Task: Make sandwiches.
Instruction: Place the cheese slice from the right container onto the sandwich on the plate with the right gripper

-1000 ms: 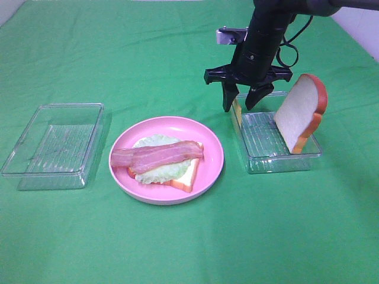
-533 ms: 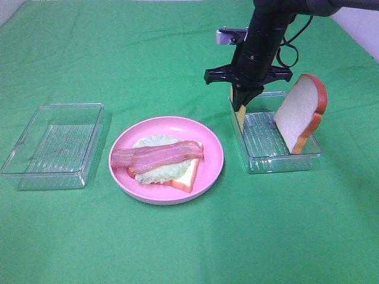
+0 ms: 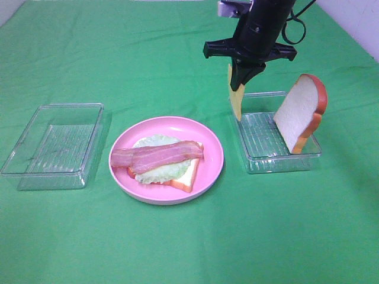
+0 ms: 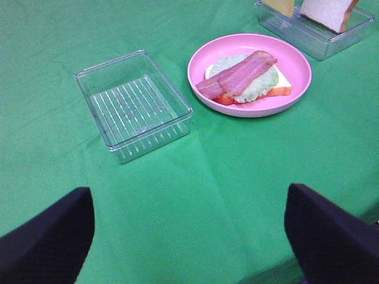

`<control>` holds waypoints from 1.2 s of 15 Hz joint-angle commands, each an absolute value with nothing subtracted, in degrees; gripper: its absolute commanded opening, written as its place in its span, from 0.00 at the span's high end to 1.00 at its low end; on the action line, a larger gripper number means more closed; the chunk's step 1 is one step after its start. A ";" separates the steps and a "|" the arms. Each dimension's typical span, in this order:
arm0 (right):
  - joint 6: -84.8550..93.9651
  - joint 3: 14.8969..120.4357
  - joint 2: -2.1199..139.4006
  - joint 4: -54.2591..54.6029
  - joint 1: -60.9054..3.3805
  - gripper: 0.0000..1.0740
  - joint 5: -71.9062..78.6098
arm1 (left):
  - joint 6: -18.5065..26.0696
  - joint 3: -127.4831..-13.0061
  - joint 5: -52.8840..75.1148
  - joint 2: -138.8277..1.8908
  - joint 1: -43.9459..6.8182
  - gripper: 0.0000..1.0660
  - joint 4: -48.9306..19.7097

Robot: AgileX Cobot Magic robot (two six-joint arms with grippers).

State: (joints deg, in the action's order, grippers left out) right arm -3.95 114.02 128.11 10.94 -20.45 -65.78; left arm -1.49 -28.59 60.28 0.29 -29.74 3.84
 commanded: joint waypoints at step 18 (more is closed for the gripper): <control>11.46 106.28 132.93 37.64 -29.74 1.00 -61.88 | -1.49 -28.48 59.70 1.55 -29.85 0.23 3.38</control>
State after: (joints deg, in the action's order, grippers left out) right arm 12.15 106.51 132.93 38.33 -29.85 -62.40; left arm -1.49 -28.59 60.28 0.29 -29.74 3.84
